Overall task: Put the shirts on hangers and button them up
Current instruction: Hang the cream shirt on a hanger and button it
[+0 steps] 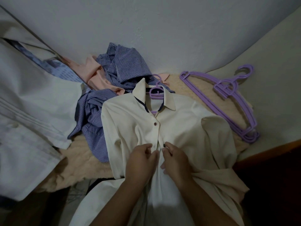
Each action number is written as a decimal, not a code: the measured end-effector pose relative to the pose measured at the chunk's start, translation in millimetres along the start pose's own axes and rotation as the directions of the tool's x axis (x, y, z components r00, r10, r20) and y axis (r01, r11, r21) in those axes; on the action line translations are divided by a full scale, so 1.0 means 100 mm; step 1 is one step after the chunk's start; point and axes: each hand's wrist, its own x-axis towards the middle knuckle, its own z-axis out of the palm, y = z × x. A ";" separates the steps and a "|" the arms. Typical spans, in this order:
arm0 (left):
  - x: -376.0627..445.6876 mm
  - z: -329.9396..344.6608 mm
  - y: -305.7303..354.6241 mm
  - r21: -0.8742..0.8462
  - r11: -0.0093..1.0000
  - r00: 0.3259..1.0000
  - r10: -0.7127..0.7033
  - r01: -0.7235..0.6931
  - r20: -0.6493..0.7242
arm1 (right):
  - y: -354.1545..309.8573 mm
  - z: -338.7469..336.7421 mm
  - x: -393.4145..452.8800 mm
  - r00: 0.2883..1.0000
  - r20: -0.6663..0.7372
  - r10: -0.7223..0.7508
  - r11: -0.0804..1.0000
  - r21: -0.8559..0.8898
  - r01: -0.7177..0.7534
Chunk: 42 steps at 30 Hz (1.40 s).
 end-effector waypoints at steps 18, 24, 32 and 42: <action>0.15 -0.06 0.08 -0.536 0.785 0.950 -0.236 0.311 0.205 | -0.17 -0.02 0.18 0.991 0.007 0.135 0.951 0.279 -0.131; 0.14 -0.05 0.09 -0.534 0.800 0.960 -0.196 0.275 0.200 | -0.18 -0.02 0.22 0.991 0.031 0.132 0.947 0.291 -0.136; 0.16 -0.03 0.10 -0.538 0.785 0.950 -0.217 0.306 0.223 | -0.14 -0.05 0.24 0.998 0.061 0.014 0.965 0.259 -0.030; 0.15 -0.01 0.13 -0.597 0.744 0.953 -0.214 0.300 0.212 | -0.12 -0.07 0.20 0.957 -0.006 -0.290 0.957 0.025 0.290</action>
